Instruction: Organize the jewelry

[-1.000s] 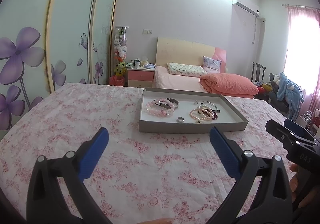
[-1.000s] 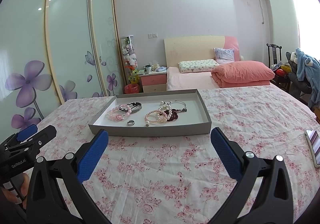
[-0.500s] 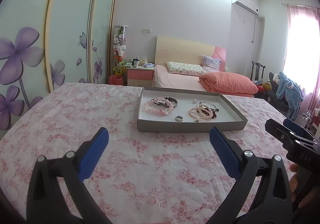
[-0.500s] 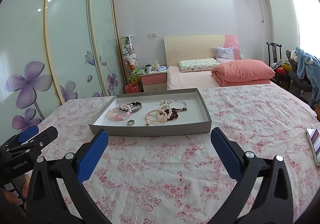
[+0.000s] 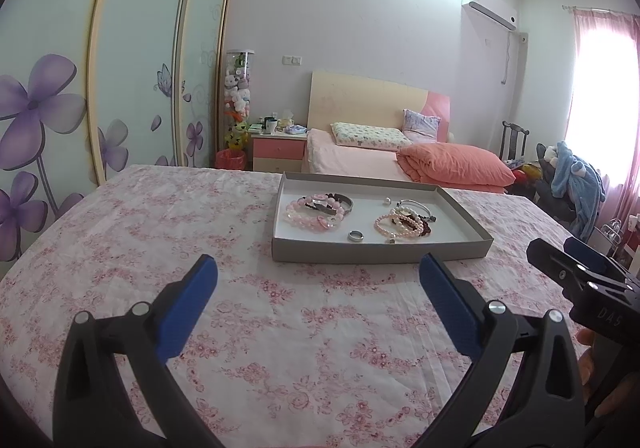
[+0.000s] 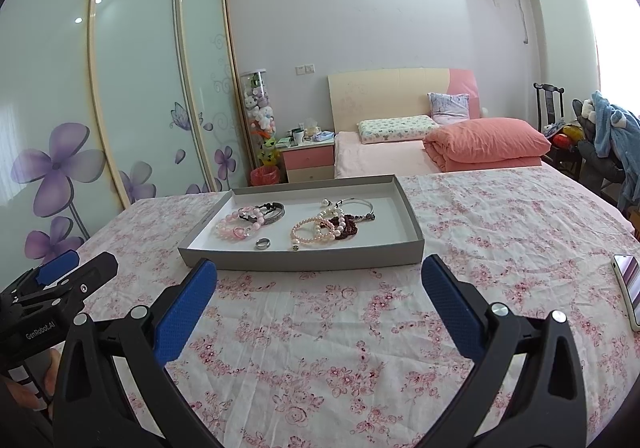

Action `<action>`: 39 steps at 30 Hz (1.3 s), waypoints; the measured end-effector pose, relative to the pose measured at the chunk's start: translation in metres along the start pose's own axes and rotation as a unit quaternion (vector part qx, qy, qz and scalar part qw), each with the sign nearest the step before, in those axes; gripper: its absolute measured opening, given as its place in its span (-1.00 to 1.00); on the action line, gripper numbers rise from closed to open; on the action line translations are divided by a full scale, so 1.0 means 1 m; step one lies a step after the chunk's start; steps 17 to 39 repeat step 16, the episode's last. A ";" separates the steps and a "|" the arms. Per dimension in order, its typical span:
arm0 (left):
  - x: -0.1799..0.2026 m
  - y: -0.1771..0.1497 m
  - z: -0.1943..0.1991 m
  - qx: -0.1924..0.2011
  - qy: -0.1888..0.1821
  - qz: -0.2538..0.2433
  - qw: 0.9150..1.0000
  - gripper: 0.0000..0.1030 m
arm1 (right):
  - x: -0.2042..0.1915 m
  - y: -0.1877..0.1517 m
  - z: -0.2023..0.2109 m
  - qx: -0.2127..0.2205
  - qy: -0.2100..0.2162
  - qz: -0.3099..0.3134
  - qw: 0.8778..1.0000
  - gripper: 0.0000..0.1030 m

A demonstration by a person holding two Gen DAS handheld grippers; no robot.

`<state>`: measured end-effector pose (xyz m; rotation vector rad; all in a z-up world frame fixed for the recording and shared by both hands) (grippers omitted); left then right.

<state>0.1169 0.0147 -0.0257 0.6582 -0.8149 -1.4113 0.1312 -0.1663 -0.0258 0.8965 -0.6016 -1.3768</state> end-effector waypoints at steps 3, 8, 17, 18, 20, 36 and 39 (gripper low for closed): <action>0.001 -0.001 0.001 0.001 0.000 0.000 1.000 0.92 | 0.000 0.000 0.000 0.000 0.000 0.000 1.000 0.97; 0.001 -0.001 0.000 0.001 0.000 0.000 1.000 0.92 | 0.000 0.000 0.000 -0.001 0.000 0.000 1.000 0.97; 0.002 -0.001 0.000 -0.001 -0.002 -0.001 1.000 0.92 | 0.000 0.000 0.000 0.000 0.000 0.000 1.000 0.97; 0.002 -0.001 0.000 -0.001 -0.002 -0.001 1.000 0.92 | 0.000 0.000 0.000 0.000 0.000 0.000 1.000 0.97; 0.002 -0.001 0.000 -0.001 -0.002 -0.001 1.000 0.92 | 0.000 0.000 0.000 0.000 0.000 0.000 1.000 0.97; 0.002 -0.001 0.000 -0.001 -0.002 -0.001 1.000 0.92 | 0.000 0.000 0.000 0.000 0.000 0.000 1.000 0.97; 0.002 -0.001 0.000 -0.001 -0.002 -0.001 1.000 0.92 | 0.000 0.000 0.000 0.000 0.000 0.000 1.000 0.97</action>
Point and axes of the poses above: each gripper's, at about its wrist camera, not at the fingertips, and z roughly against the way its jaws point, x to its right, y to its top, the point moved 4 cm from there along -z, roughly the way its jaws point, and after that the axes turned 11 degrees about -x, right-handed, at the moved point
